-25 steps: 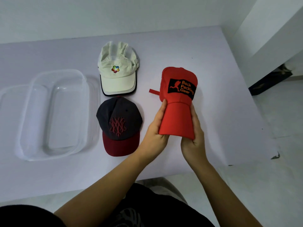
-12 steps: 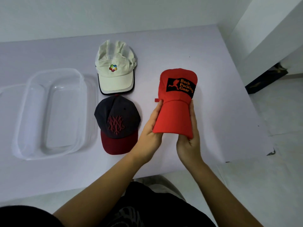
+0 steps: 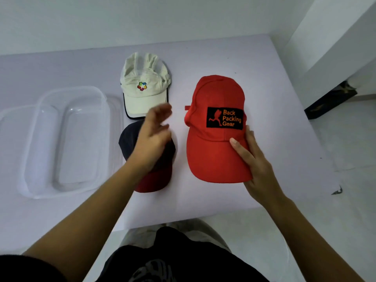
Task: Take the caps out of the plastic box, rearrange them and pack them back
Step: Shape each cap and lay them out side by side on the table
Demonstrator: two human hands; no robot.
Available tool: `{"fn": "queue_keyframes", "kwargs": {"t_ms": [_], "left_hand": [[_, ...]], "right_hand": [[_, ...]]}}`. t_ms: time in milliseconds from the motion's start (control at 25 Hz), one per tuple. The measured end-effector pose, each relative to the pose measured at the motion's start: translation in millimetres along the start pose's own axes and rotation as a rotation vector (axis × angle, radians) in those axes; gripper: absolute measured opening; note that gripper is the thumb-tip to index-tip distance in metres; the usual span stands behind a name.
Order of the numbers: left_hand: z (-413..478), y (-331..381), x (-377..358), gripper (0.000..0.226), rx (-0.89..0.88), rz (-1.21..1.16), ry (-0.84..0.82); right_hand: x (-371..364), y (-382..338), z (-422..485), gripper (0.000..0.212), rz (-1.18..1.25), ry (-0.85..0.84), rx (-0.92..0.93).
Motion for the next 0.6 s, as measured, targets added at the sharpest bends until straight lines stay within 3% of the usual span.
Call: {"fn": "queue_keyframes", "kwargs": {"t_ms": [80, 200, 280, 400, 520, 600], "left_hand": [[25, 4, 9, 0.052, 0.087, -0.026, 0.011], [55, 6, -13, 0.08, 0.239, -0.029, -0.324], [56, 8, -28, 0.07, 0.295, -0.144, -0.44], [56, 9, -27, 0.047, 0.307, -0.224, -0.303], [54, 14, -20, 0.03, 0.261, -0.311, -0.158], [52, 21, -20, 0.028, 0.2, -0.252, -0.102]], "right_hand": [[-2, -1, 1, 0.05, -0.05, -0.021, 0.009], [-6, -10, -2, 0.058, -0.066, -0.06, 0.034], [-8, -13, -2, 0.063, -0.077, -0.102, 0.013], [-13, -11, -3, 0.068, -0.112, -0.141, -0.007], [-18, -1, -5, 0.103, -0.199, -0.315, -0.084], [-7, 7, 4, 0.096, -0.152, -0.26, -0.213]]}}
Point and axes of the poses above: each hand's wrist, its own z-axis towards the middle knuckle, its own x-axis out of the back of the hand, y = z × x, the point moved 5 cm from there along z, towards the middle knuckle, and after that the axes turned 1 degree about y, right-handed, at the moved point
